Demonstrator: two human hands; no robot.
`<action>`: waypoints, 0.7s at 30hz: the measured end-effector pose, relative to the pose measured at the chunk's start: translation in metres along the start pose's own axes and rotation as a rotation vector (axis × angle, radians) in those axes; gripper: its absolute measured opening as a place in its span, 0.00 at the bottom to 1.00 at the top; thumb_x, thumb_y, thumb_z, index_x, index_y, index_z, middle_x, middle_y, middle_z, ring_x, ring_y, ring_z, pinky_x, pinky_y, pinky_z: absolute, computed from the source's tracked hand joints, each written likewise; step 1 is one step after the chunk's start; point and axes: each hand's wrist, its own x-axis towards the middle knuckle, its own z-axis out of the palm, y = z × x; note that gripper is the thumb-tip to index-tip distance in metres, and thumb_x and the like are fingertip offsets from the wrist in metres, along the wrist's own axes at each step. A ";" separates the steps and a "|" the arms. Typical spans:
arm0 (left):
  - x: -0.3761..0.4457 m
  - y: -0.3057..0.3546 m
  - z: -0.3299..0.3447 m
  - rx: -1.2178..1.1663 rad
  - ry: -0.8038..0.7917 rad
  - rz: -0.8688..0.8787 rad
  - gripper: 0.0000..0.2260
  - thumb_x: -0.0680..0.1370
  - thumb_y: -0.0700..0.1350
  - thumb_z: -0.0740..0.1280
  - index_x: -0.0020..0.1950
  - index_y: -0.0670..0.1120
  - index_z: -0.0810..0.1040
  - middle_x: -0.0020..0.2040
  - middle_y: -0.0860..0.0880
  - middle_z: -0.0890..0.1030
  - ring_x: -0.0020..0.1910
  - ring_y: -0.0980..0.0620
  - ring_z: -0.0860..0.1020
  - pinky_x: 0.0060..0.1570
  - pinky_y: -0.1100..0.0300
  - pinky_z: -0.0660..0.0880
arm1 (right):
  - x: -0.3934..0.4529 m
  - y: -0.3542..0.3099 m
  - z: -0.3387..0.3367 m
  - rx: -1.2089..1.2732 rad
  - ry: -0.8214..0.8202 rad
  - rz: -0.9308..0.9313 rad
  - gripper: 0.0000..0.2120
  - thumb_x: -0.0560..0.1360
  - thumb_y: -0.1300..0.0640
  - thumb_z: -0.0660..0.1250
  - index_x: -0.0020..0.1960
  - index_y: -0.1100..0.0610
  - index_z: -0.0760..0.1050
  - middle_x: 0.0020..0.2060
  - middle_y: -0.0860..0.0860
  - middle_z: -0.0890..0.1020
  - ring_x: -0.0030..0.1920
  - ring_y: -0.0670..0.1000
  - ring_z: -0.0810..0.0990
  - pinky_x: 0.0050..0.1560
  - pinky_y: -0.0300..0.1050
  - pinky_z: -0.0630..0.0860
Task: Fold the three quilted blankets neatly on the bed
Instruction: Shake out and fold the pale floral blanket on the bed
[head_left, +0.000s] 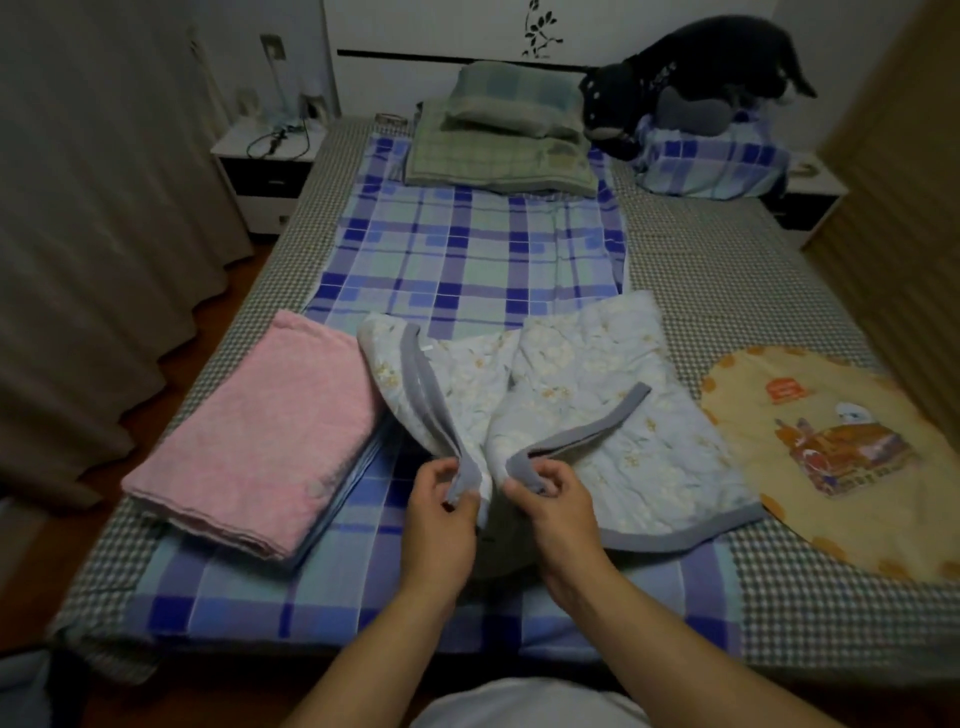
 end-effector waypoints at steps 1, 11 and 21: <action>-0.001 0.002 0.002 0.073 -0.012 0.084 0.13 0.78 0.35 0.66 0.57 0.50 0.75 0.49 0.57 0.81 0.44 0.65 0.79 0.42 0.75 0.72 | -0.003 0.003 0.002 0.010 -0.054 0.004 0.12 0.72 0.69 0.71 0.54 0.60 0.77 0.46 0.59 0.85 0.47 0.56 0.84 0.47 0.46 0.81; 0.003 0.008 -0.001 0.215 -0.024 0.126 0.05 0.75 0.49 0.73 0.41 0.52 0.80 0.38 0.56 0.82 0.40 0.63 0.79 0.37 0.74 0.70 | -0.005 -0.003 0.006 -0.141 -0.178 -0.071 0.11 0.79 0.61 0.67 0.60 0.57 0.81 0.50 0.49 0.86 0.54 0.46 0.84 0.60 0.43 0.78; 0.007 0.005 -0.004 0.386 -0.003 0.184 0.11 0.78 0.45 0.68 0.35 0.51 0.77 0.34 0.54 0.80 0.38 0.60 0.77 0.34 0.73 0.67 | -0.014 0.002 0.021 -0.192 -0.016 -0.247 0.12 0.79 0.63 0.66 0.59 0.54 0.81 0.49 0.44 0.85 0.52 0.39 0.83 0.53 0.33 0.78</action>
